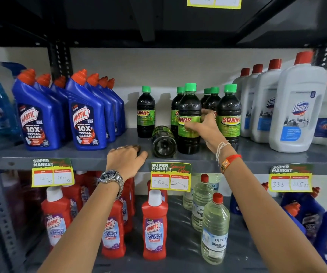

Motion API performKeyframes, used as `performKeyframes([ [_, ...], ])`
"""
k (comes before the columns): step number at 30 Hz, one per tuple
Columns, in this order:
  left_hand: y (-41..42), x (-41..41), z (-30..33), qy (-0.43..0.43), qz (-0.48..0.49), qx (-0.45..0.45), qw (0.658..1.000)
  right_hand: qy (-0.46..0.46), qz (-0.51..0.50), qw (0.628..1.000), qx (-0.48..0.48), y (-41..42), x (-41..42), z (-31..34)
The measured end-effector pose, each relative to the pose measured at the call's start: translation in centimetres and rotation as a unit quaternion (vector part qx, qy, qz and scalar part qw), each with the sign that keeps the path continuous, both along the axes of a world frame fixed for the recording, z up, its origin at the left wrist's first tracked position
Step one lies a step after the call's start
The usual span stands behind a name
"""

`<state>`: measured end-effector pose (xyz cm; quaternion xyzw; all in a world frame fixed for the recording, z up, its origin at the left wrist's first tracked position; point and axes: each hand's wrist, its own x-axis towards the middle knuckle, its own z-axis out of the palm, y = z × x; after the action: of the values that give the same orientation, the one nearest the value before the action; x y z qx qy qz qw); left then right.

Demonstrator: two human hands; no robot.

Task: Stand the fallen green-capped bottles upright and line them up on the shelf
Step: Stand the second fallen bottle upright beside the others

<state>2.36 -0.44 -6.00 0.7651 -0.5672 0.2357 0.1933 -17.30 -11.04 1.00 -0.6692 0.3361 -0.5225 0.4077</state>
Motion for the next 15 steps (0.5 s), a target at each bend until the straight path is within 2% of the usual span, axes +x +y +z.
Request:
performKeyframes([
  [2, -0.1, 0.0, -0.1, 0.003, 0.0, -0.001, 1.0, 0.007, -0.002, 1.0, -0.02, -0.2, -0.1, -0.3],
  [5, -0.1, 0.1, -0.1, 0.003, 0.003, 0.0, 1.0, 0.13, -0.106, 0.979, -0.115, -0.2, 0.1, -0.7],
  [8, -0.1, 0.1, -0.1, 0.003, 0.003, 0.001, 1.0, 0.161, -0.152, 0.963, -0.155, -0.5, 0.4, -1.2],
  [10, 0.0, 0.0, 0.0, 0.001, 0.003, 0.002, 1.0, 0.143, -0.142, 0.971, -0.131, -0.9, 0.3, -1.0],
  [13, 0.0, 0.0, 0.0, 0.001, 0.005, 0.005, 1.0, 0.082, -0.063, 0.994, -0.037, -1.3, -0.1, -0.9],
  [15, 0.0, 0.0, 0.0, 0.003, 0.005, 0.004, 1.0, 0.061, -0.024, 0.998, -0.01, -1.3, -0.3, -0.9],
])
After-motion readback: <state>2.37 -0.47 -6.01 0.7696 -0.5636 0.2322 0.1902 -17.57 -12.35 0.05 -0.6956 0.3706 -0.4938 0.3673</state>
